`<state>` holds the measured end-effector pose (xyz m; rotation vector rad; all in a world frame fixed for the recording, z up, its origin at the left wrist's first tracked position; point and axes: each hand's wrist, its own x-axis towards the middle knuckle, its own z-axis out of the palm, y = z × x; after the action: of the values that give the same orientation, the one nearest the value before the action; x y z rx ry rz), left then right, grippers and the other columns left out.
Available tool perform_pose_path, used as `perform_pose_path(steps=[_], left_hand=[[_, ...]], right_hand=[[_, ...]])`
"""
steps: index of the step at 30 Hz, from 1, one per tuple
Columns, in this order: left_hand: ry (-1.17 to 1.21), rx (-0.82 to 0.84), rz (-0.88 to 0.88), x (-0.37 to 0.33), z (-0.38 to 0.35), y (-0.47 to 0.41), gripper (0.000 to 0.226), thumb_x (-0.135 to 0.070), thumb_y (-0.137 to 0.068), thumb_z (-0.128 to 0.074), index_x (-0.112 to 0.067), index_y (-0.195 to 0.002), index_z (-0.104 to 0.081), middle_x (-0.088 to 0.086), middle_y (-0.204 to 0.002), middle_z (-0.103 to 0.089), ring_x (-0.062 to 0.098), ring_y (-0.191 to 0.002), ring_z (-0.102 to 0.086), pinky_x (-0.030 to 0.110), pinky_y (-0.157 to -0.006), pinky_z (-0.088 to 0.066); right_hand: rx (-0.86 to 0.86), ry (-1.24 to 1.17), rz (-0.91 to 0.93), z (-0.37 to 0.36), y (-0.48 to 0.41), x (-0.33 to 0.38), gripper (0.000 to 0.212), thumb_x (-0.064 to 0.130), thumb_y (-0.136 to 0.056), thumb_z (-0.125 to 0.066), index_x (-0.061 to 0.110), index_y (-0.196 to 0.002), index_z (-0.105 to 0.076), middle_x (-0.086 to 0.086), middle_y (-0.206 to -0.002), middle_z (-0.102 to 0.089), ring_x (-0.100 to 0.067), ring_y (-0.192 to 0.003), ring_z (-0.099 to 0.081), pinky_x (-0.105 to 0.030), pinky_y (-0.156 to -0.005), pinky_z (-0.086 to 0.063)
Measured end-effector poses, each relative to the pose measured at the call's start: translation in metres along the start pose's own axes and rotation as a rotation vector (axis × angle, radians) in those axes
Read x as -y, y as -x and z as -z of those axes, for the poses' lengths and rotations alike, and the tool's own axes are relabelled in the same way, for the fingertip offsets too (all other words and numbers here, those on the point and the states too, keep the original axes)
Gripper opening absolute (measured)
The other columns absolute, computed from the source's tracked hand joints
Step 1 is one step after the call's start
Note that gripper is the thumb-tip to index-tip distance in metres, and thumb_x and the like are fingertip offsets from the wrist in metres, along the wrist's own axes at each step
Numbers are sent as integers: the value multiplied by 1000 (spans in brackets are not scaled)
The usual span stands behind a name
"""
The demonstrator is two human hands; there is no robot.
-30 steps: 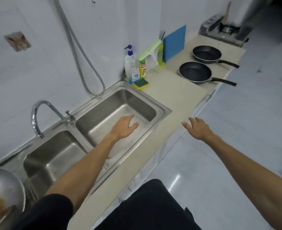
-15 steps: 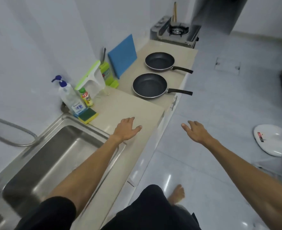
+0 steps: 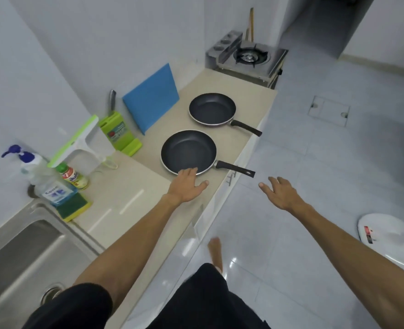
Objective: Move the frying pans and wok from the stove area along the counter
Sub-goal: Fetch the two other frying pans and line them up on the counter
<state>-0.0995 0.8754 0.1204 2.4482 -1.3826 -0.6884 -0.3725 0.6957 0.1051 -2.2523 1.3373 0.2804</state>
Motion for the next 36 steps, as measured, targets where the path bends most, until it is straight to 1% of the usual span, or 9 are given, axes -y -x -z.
perform_pose_path(steps=[6,10,13,16,23,26,30,34,36], left_hand=[[163,-129,68,-11,15,-105,80,-62,-93,-53,-17,-156,-35,8,-160,-40,29,-149,-32,48,-117,-32],[240,-108,167,-13,20,-153,84,-64,-89,-56,-18,-156,-33,7,-161,-40,29,-149,-32,50,-118,-33],[293,-64,219,-13,22,-184,86,-65,-87,-59,-21,-156,-33,4,-158,-44,28,-144,-42,51,-114,-39],[355,-91,293,-15,23,-204,85,-66,-84,-62,-24,-153,-36,1,-145,-57,24,-132,-54,49,-107,-47],[367,-127,492,-30,4,-232,82,-65,-85,-62,-23,-151,-39,1,-136,-65,24,-124,-61,48,-101,-51],[392,-179,599,-48,-9,-238,79,-60,-88,-62,-18,-151,-40,5,-137,-64,27,-124,-62,48,-100,-52],[430,-201,784,-78,-37,-247,64,-50,-91,-63,-15,-142,-46,8,-134,-66,30,-114,-66,43,-93,-56],[524,-282,953,-101,-71,-256,46,-42,-94,-61,-13,-130,-53,7,-121,-72,30,-101,-70,40,-87,-58],[567,-307,1030,-108,-87,-257,45,-41,-95,-61,-13,-129,-54,8,-120,-73,33,-101,-70,43,-89,-57]], right_hand=[[0,34,66,53,-135,11,77,63,-102,-29,12,-160,-29,-22,-167,-26,-38,-153,-21,-54,-121,-22],[11,41,122,92,-212,26,77,61,-102,-35,9,-159,-29,-23,-165,-29,-40,-152,-24,-55,-121,-26],[24,48,156,115,-264,33,74,55,-102,-44,7,-157,-32,-26,-161,-33,-43,-147,-32,-57,-118,-31],[68,92,190,124,-309,38,71,48,-102,-51,5,-155,-33,-27,-157,-37,-46,-142,-37,-57,-114,-36],[182,235,267,120,-393,46,63,36,-99,-60,1,-147,-40,-29,-145,-47,-47,-129,-49,-56,-103,-45],[213,300,306,122,-425,49,56,33,-98,-60,-1,-139,-44,-29,-138,-50,-46,-124,-50,-54,-97,-46],[303,301,311,125,-458,49,54,32,-98,-61,-2,-136,-42,-29,-135,-50,-48,-121,-52,-55,-97,-46],[401,184,270,119,-482,46,61,31,-100,-60,-4,-143,-37,-31,-139,-50,-47,-124,-53,-50,-100,-47],[474,67,208,113,-491,45,66,32,-101,-60,-3,-150,-33,-30,-144,-50,-45,-129,-52,-46,-104,-45]])
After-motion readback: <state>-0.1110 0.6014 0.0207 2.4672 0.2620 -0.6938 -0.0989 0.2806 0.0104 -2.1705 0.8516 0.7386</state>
